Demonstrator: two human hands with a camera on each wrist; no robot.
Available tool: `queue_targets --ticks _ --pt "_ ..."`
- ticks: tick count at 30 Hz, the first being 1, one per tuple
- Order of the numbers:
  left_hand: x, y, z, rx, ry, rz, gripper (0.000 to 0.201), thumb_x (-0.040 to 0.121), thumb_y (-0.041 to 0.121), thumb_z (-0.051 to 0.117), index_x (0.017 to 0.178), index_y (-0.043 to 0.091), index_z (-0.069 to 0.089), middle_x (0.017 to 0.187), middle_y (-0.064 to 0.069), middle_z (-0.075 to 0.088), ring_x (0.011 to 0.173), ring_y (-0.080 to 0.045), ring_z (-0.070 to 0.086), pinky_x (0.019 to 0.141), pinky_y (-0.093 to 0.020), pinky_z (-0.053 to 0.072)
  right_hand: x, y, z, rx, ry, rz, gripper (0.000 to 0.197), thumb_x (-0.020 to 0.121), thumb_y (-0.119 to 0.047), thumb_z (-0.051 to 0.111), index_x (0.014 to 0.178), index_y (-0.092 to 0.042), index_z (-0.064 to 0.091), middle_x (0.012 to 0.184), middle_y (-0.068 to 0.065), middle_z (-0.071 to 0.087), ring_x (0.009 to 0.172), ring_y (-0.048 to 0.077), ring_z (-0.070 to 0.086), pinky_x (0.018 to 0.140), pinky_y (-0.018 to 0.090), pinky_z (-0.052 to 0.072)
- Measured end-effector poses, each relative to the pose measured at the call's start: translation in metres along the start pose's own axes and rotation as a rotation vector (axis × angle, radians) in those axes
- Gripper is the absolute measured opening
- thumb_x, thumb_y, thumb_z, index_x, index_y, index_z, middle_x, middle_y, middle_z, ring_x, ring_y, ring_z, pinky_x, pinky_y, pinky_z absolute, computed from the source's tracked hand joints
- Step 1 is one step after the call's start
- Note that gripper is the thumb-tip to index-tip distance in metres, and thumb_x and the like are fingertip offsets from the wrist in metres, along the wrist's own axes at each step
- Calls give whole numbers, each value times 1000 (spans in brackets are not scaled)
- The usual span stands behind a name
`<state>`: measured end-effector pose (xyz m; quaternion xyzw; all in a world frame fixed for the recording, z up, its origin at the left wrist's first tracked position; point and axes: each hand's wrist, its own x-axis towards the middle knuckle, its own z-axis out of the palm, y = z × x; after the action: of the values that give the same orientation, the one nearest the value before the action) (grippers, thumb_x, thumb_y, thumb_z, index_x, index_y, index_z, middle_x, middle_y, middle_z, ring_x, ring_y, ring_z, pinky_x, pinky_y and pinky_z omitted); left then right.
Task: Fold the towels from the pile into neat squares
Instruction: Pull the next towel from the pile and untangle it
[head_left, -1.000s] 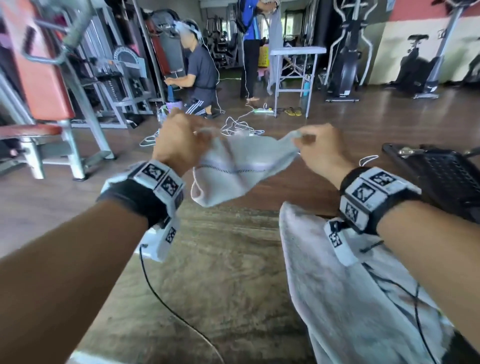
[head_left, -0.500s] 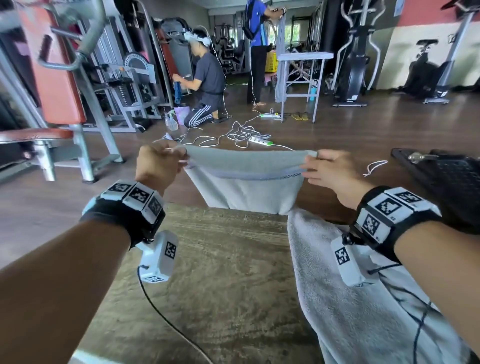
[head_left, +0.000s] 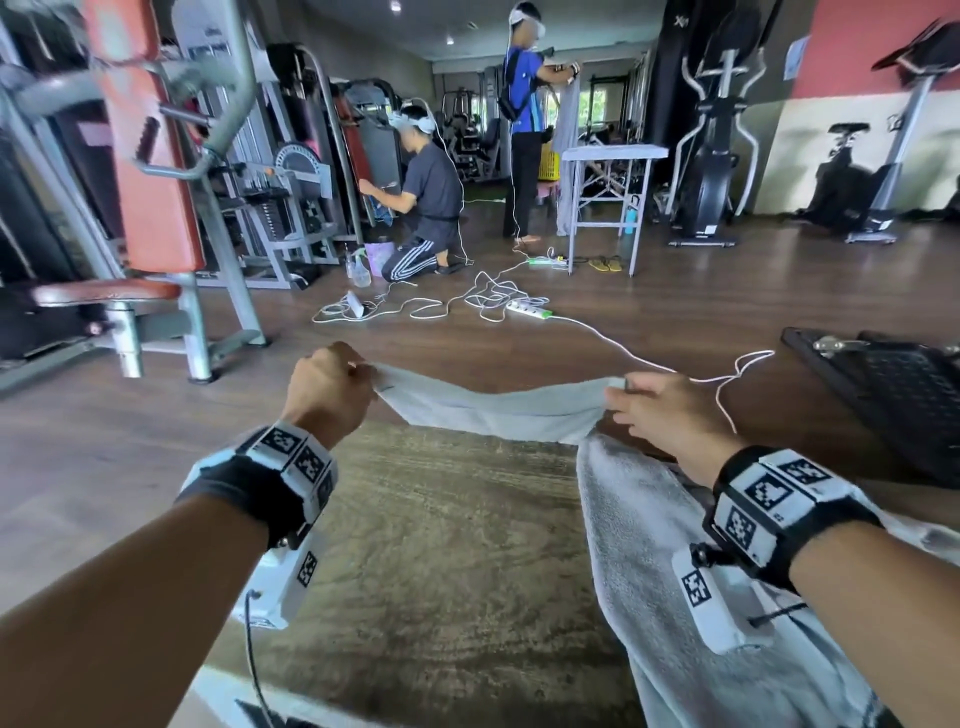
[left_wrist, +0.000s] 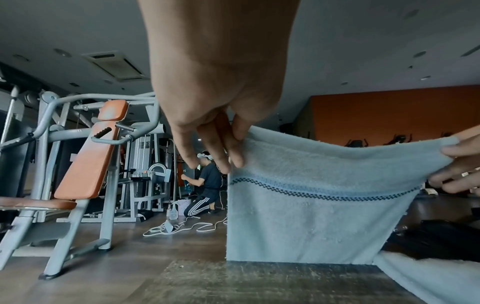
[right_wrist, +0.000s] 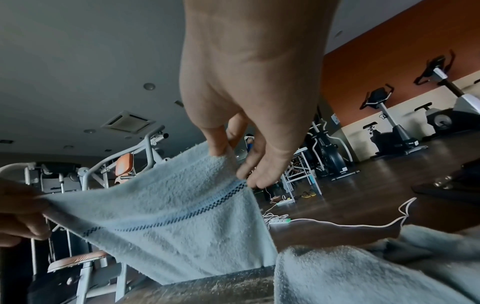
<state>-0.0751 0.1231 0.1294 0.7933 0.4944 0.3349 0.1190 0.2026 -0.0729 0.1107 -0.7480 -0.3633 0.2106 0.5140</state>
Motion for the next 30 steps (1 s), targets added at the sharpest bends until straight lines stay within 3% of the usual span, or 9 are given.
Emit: queue_targets --ticks 4,10,14,18,20,23,26,28,30 --pt "-18 2 -28 -24 -43 53 13 86 7 60 82 10 72 73 -5 67 78 -22 61 69 -25 45 -33 3 -15 -33 66 -118 21 96 -21 67 75 -18 69 74 -9 68 63 0 60 58 6 42" --pt "-81 3 -82 -582 -226 -33 33 90 11 60 58 20 62 71 -8 53 78 -20 51 82 -36 47 -104 1 -44 -22 2 -216 15 98 -22 63 96 -11 74 94 12 73 83 13 61 73 24 45" --pt "-140 5 -118 -572 -321 69 25 89 26 56 68 13 62 72 0 58 80 -18 55 87 -43 47 -147 2 -66 -52 -41 -267 18 97 -18 64 94 -1 69 99 27 69 83 20 64 81 37 51" --pt "-195 5 -141 -525 -465 33 30 100 12 52 73 15 64 72 5 67 74 -12 64 80 -35 52 -193 7 -87 -44 -220 -192 15 96 -6 63 101 7 67 97 15 69 90 13 72 69 23 60" --pt "-222 9 -152 -545 -562 -17 27 101 9 50 80 12 68 80 -2 73 81 -22 70 83 -39 57 -213 11 -97 -90 -295 -171 18 95 -10 65 102 6 70 99 8 71 88 13 71 75 33 62" --pt "-249 13 -167 -553 -609 -83 20 100 6 50 89 3 67 87 -13 74 86 -34 72 80 -39 60 -235 11 -111 -96 -379 -152 20 93 -19 69 80 -4 72 75 -2 65 75 9 63 80 46 55" --pt "-265 12 -173 -575 -635 -118 18 99 5 51 97 -4 66 96 -22 73 91 -41 70 83 -47 59 -248 5 -118 -119 -427 -129 42 87 -33 74 85 8 65 79 8 57 71 15 61 67 32 51" --pt "-268 7 -172 -574 -642 -128 20 99 5 51 101 -7 66 101 -26 71 92 -41 70 82 -49 59 -252 -2 -117 -107 -424 -111 21 93 -19 68 78 -5 73 78 8 64 66 14 67 58 24 54" --pt "-265 4 -169 -586 -614 -154 20 99 6 51 99 -7 66 100 -28 70 89 -39 70 77 -46 60 -246 -5 -115 -148 -412 -112 19 95 -18 65 81 -12 76 86 12 72 74 20 72 65 31 59"
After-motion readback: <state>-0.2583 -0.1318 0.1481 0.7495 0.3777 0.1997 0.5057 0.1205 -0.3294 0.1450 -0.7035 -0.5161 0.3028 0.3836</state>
